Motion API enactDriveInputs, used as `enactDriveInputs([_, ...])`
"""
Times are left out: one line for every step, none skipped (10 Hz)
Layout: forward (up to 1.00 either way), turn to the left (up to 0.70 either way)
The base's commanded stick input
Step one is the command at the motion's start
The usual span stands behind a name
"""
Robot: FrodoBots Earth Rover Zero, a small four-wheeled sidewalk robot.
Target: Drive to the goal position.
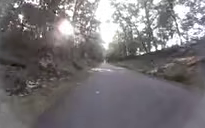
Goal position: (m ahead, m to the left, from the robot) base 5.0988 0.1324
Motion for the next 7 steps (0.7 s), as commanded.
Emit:
enactDriveInputs([0.68,0.01])
enactDriveInputs([0.66,0.0])
enactDriveInputs([0.66,-0.01])
enactDriveInputs([0.66,-0.01])
enactDriveInputs([0.66,-0.01])
enactDriveInputs([0.66,-0.01])
enactDriveInputs([0.7,0.09])
